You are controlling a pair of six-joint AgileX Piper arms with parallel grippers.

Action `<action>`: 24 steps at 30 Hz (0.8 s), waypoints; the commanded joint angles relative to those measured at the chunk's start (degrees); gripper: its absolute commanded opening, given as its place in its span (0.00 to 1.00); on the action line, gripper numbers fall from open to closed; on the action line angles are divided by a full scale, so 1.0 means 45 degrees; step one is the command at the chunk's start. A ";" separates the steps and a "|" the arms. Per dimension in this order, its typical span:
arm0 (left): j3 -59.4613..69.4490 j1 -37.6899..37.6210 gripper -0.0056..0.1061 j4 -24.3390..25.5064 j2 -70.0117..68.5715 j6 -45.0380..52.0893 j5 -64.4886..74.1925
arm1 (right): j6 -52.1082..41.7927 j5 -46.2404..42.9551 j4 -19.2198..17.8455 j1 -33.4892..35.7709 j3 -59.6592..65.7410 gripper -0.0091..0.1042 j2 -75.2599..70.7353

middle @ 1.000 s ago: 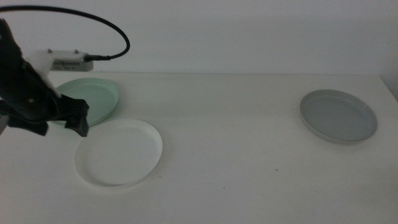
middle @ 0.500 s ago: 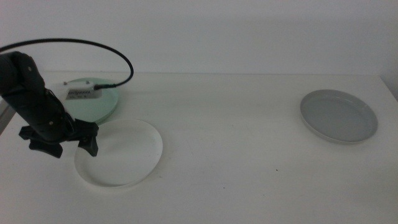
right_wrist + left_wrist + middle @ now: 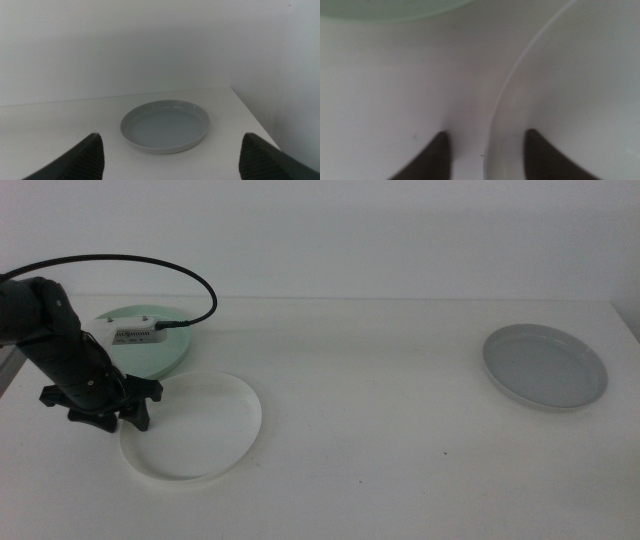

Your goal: Stack the three bowls on top of each other.

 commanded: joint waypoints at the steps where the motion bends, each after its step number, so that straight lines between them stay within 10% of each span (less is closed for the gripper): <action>1: -0.0020 -0.0012 0.42 -0.0277 0.0256 -0.0047 0.0084 | -0.0030 -0.0160 -0.0153 -0.0048 0.0047 0.90 -0.0058; 7: -0.0020 -0.0012 0.03 -0.0323 -0.0142 -0.0401 0.0858 | -0.0030 -0.0160 -0.0153 -0.0048 0.0047 0.90 -0.0058; 24: -0.4949 -0.4103 0.03 -0.0472 -0.0013 -0.2359 0.2824 | -0.0030 -0.0160 -0.0153 -0.0048 0.0047 0.90 -0.0058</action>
